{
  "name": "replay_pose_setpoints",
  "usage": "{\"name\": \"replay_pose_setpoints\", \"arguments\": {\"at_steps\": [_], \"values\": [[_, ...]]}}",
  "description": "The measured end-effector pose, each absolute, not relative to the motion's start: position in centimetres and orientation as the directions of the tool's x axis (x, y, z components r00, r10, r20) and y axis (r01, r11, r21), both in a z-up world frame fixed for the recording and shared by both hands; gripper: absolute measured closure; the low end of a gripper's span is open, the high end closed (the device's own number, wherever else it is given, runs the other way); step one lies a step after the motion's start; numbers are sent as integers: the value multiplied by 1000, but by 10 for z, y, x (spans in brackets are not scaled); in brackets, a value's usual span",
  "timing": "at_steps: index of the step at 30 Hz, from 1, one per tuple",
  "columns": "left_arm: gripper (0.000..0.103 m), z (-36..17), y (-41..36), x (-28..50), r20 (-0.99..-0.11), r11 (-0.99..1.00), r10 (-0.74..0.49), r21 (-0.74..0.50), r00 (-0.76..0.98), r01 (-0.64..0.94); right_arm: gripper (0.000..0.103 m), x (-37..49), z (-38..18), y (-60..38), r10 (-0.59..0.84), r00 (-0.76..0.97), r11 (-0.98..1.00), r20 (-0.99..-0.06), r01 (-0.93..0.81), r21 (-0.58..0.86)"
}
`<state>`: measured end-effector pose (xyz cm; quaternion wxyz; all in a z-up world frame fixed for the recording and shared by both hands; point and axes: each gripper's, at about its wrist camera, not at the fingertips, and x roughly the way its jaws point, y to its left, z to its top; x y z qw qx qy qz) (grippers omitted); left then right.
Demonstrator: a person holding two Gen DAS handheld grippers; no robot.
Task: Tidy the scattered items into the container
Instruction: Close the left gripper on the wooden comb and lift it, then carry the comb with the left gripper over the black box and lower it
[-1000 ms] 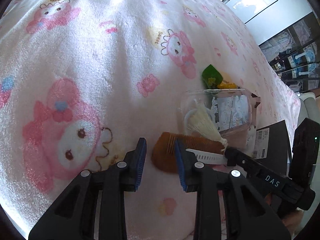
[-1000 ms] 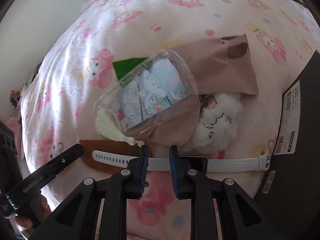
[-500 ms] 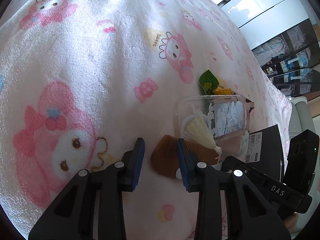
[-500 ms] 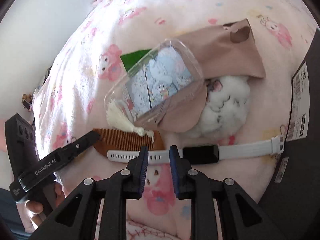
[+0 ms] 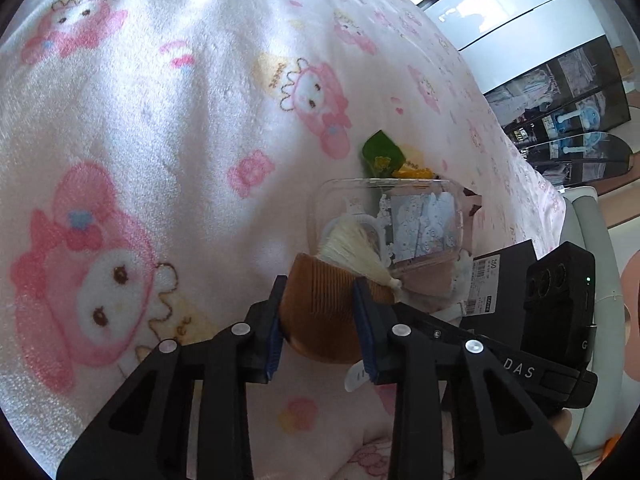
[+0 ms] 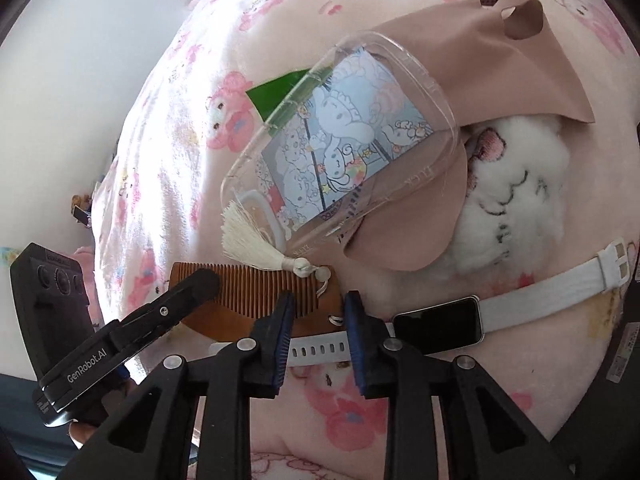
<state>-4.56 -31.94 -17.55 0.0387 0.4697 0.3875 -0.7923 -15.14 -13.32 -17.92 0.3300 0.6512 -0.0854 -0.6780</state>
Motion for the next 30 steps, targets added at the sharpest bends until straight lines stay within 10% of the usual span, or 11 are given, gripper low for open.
{"name": "replay_pose_setpoints", "arguments": {"at_steps": [6, 30], "values": [[96, -142, -304, -39, -730, -705, 323, -610, -602, 361, 80, -125, -156, -143, -655, 101, -685, -749, 338, 645], [80, -175, -342, 3, -855, -742, 70, -389, -514, 546, 72, -141, -193, -164, -513, 255, -718, -820, 396, 572]]}}
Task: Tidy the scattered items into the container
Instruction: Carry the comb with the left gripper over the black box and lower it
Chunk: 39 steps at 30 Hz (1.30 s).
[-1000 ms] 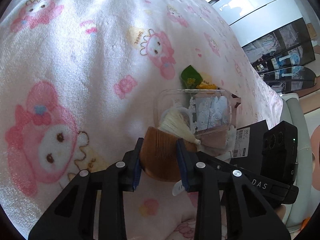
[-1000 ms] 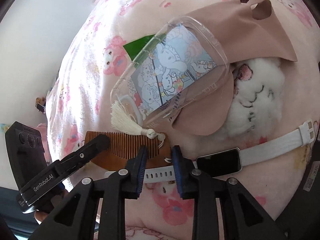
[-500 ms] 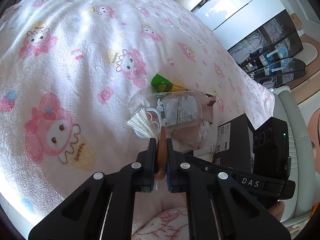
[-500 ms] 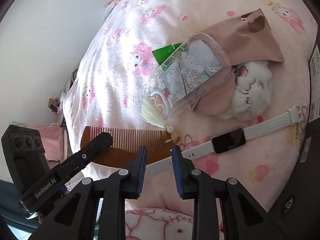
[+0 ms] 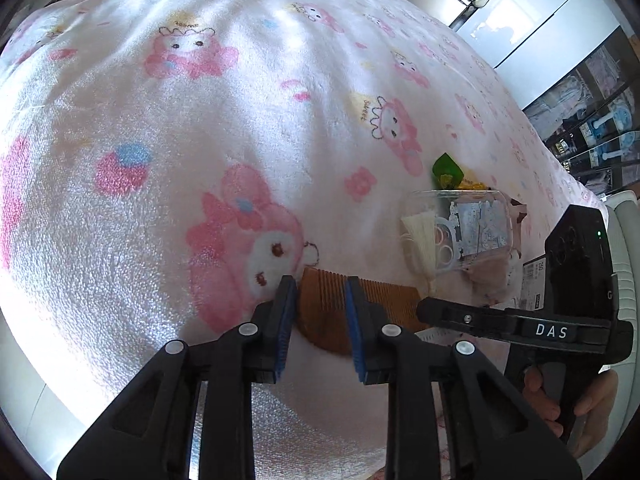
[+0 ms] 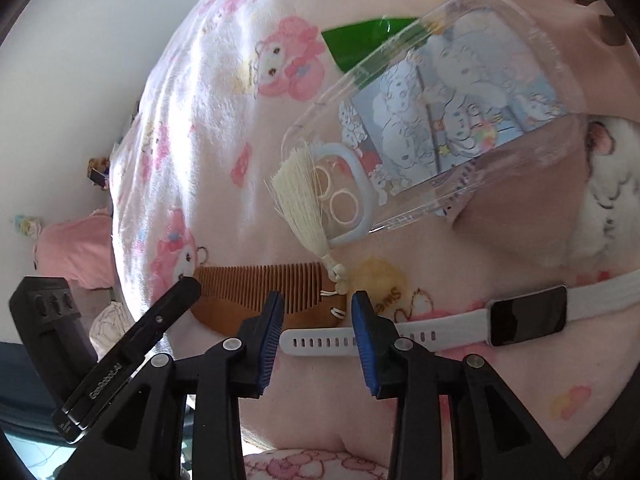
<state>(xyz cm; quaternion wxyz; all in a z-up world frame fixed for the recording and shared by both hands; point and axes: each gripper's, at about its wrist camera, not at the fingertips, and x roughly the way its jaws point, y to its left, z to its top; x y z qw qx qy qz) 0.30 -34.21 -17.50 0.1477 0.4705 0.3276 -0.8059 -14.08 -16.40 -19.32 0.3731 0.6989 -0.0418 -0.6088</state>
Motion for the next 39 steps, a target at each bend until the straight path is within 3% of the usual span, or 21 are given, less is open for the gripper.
{"name": "replay_pose_setpoints", "arguments": {"at_steps": [5, 13, 18, 23, 28, 39], "values": [[80, -191, -344, -6, -871, -721, 95, -394, -483, 570, 60, -150, -213, -181, -493, 342, -702, -800, 386, 598], [79, -179, -343, 1, -843, -711, 130, -446, -522, 544, 64, -139, -192, -175, -543, 266, -680, -797, 418, 603], [79, -153, -336, 2, -792, -691, 208, -534, -575, 486, 65, -124, -153, -152, -558, 148, -689, -817, 466, 555], [78, -121, -314, -9, -741, -699, 281, -593, -610, 399, 65, -116, -107, -109, -628, 43, -685, -777, 444, 578], [78, -85, -268, -25, -710, -749, 305, -591, -634, 301, 65, -114, -67, -51, -671, -78, -691, -737, 427, 584], [78, -46, -122, -87, -660, -798, 471, -602, -585, 36, 65, -101, -23, 111, -619, -347, -785, -705, 303, 540]]}}
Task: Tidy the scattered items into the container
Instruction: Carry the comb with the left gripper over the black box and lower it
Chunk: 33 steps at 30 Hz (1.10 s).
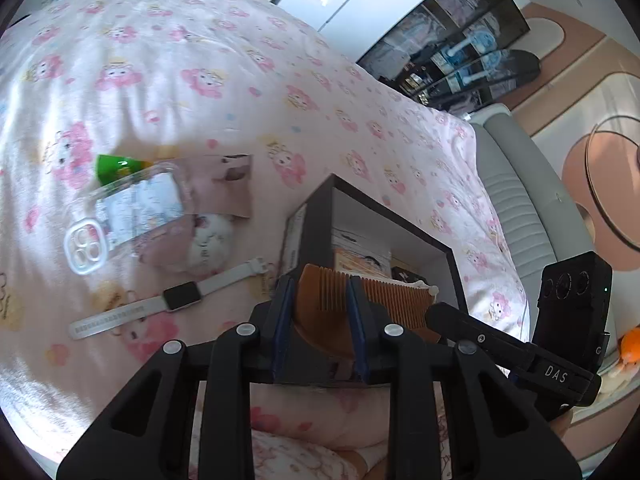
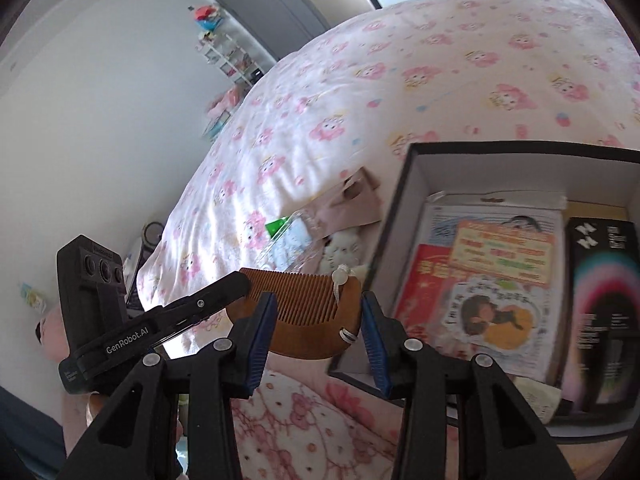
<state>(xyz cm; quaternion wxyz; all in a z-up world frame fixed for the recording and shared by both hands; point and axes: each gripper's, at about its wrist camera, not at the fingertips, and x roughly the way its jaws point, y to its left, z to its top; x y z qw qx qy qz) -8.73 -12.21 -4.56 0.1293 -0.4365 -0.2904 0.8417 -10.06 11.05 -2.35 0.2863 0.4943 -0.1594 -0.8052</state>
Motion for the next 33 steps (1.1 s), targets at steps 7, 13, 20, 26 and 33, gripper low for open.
{"name": "replay_pose_setpoints", "arguments": {"at_steps": [7, 13, 20, 26, 33], "values": [[74, -57, -29, -148, -707, -838, 505, -538, -495, -87, 64, -122, -57, 189, -536, -409, -834, -738, 124, 538], [73, -84, 2, -180, -738, -839, 528, -532, -420, -119, 65, -144, -91, 222, -541, -384, -818, -748, 36, 574], [70, -113, 26, -178, -806, -890, 448, -441, -387, -112, 63, -150, -118, 222, -471, -352, -856, -809, -36, 515], [70, -103, 28, -156, -822, -904, 427, -401, -377, -149, 63, -137, -120, 217, -477, -325, -858, -817, -30, 512], [65, -106, 29, -153, -849, -916, 400, -376, -344, -139, 63, -135, -117, 208, -378, -303, -915, -875, -19, 402]]}}
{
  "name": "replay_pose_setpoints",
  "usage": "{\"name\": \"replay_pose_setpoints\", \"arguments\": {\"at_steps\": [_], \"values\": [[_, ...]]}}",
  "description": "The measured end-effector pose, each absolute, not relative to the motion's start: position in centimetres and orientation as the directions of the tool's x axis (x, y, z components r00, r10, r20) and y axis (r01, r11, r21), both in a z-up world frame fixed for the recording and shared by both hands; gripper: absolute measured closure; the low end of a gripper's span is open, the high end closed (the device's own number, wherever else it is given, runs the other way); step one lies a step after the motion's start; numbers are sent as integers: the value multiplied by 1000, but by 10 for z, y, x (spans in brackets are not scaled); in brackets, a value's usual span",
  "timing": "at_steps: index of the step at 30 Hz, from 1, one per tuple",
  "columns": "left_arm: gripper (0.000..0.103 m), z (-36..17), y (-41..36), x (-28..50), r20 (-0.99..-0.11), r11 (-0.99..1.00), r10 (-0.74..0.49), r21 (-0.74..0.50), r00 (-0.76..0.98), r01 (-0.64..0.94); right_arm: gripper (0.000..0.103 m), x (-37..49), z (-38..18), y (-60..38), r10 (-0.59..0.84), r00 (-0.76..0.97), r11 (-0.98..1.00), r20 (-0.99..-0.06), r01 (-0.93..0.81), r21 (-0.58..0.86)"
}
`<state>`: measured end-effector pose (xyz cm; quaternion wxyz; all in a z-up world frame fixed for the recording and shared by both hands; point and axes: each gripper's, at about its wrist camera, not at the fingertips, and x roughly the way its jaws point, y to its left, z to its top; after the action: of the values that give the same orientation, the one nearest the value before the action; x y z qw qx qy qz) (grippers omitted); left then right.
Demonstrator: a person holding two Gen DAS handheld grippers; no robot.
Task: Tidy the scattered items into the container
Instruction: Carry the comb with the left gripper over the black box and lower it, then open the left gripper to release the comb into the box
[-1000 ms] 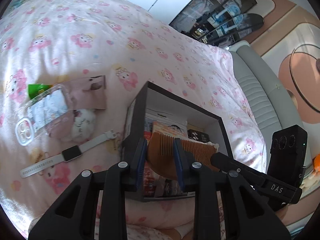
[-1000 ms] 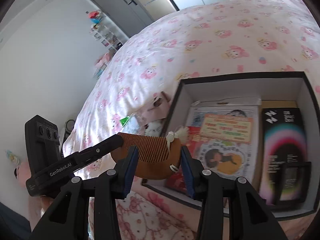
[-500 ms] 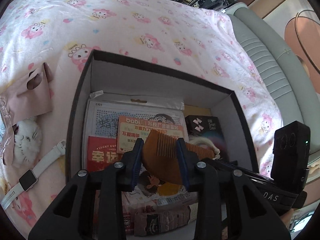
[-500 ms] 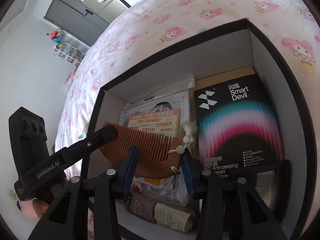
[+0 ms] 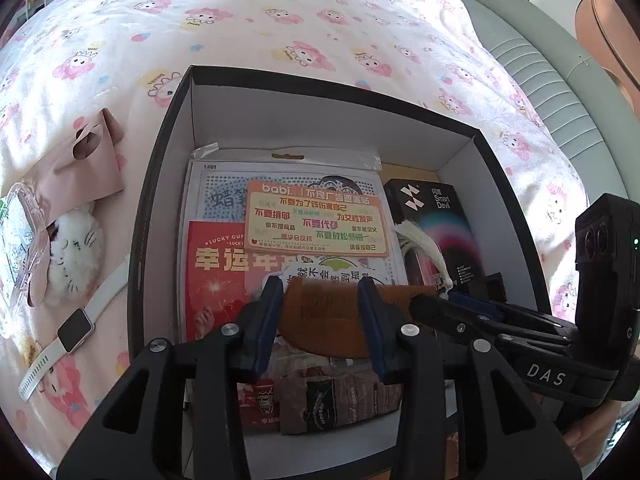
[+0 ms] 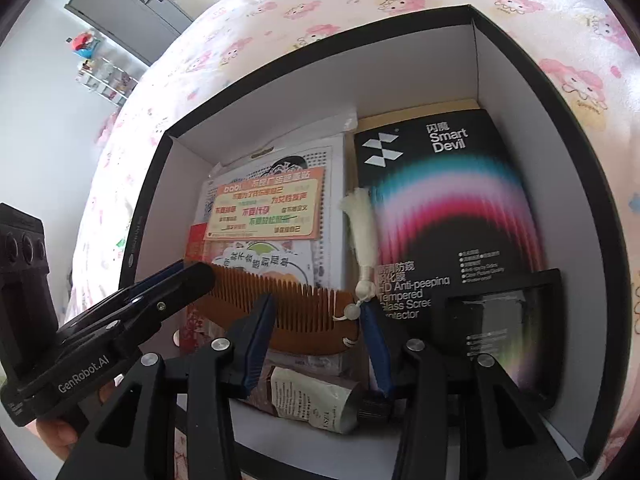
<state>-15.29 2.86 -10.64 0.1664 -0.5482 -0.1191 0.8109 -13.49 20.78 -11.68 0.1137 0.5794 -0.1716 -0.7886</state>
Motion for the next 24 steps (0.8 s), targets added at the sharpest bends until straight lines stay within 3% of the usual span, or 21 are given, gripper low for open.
{"name": "replay_pose_setpoints", "arguments": {"at_steps": [5, 15, 21, 24], "values": [[66, -103, 22, -160, -820, -904, 427, -405, -381, -141, 63, -134, -103, 208, -298, -363, -946, -883, -9, 323], [73, -122, 54, -185, -900, -938, 341, -308, -273, -157, 65, -137, -119, 194, -191, -333, -979, -923, -2, 204], [73, -131, 56, -183, -909, -929, 361, -331, -211, -162, 64, -134, -121, 190, -184, -317, -982, -930, 25, 186], [73, -130, 47, -179, -876, -899, 436, -414, -207, -142, 64, -130, -119, 191, -202, -313, -979, -928, 27, 205]]}}
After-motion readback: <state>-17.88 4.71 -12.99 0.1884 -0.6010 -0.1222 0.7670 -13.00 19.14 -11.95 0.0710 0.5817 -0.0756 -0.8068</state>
